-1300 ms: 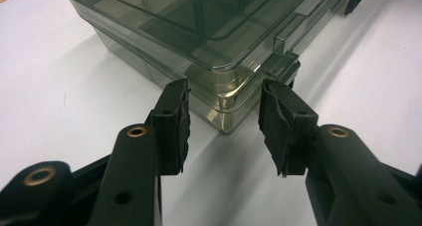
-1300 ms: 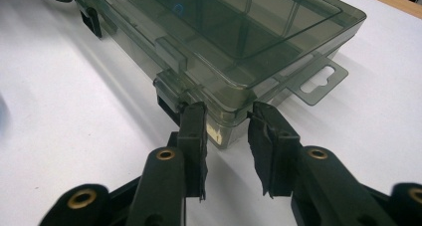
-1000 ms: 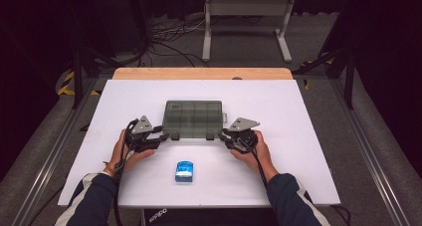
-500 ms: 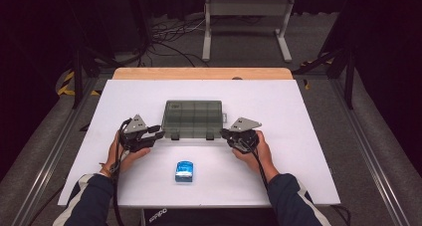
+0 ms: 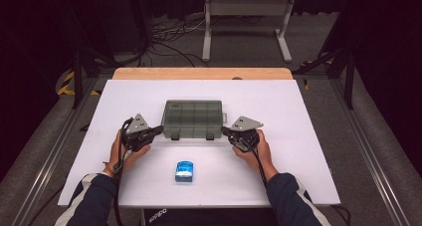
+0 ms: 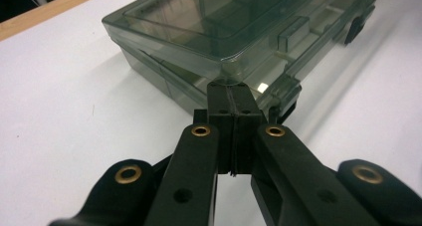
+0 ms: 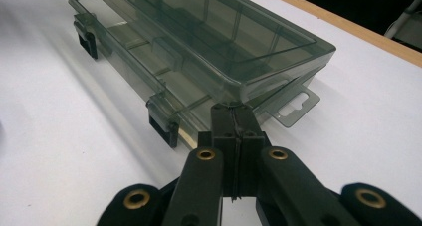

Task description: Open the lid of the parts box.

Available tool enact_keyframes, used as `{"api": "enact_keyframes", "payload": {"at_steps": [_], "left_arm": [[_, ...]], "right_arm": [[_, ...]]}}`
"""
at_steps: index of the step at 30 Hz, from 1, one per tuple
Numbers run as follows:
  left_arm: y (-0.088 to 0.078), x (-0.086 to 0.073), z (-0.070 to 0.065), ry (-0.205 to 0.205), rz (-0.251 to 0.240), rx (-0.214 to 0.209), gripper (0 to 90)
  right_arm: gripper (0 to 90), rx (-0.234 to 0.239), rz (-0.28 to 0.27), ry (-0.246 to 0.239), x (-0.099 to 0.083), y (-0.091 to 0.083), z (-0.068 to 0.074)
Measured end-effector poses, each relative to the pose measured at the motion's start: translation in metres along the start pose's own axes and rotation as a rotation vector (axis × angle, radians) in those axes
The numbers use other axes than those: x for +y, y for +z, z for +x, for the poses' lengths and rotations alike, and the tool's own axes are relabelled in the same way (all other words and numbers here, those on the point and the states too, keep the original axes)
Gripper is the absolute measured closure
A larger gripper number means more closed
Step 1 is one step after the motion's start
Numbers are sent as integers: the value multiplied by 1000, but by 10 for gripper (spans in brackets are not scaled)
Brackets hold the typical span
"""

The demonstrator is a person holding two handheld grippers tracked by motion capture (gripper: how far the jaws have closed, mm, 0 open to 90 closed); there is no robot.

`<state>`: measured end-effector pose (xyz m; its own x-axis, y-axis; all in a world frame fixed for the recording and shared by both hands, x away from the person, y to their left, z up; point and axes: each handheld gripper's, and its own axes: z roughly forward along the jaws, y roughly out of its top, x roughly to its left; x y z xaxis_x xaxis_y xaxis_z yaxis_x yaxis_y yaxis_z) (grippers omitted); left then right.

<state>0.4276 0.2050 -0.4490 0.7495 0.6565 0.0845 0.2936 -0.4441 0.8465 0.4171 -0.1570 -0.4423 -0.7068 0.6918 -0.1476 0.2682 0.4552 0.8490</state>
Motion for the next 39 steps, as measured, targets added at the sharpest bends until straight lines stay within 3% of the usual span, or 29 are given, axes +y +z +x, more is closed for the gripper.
{"api": "enact_keyframes", "payload": {"at_steps": [3, 4, 7, 11, 12, 15, 16, 21, 26, 32, 34, 39], "left_arm": [[0, 0, 0, -7, -14, 4, 896], [-1, 1, 0, -12, -26, 16, 880], [0, 1, 1, -26, -37, 17, 802], [1, 0, 3, -54, -42, 60, 615], [1, 0, 3, -59, -44, 63, 615], [1, 1, 2, -49, -61, 62, 565], [1, 3, 0, -28, -65, 80, 533], [3, 11, -1, -20, -104, 106, 544], [5, 15, -4, 22, -107, 123, 575], [3, 17, -1, 29, -124, 141, 609], [3, 20, -1, 52, -124, 157, 647], [1, 23, 3, 47, -136, 153, 684]], "right_arm": [[888, -10, -5, 0, 0, 1, -2], [844, -19, -12, 6, 0, 0, -3], [814, -30, -23, 20, 0, 0, -6], [722, -62, -37, 14, 2, -1, -8], [722, -62, -37, 14, 2, -1, -8], [709, -79, -43, -5, 4, -2, -7], [704, -90, -54, -9, 5, -2, -7], [708, -100, -77, -32, 9, -3, -3], [700, -112, -101, -48, 15, -4, -1], [716, -142, -116, -72, 19, -2, 0], [745, -156, -124, -76, 21, -3, -1], [759, -167, -130, -84, 26, -3, -3]]}}
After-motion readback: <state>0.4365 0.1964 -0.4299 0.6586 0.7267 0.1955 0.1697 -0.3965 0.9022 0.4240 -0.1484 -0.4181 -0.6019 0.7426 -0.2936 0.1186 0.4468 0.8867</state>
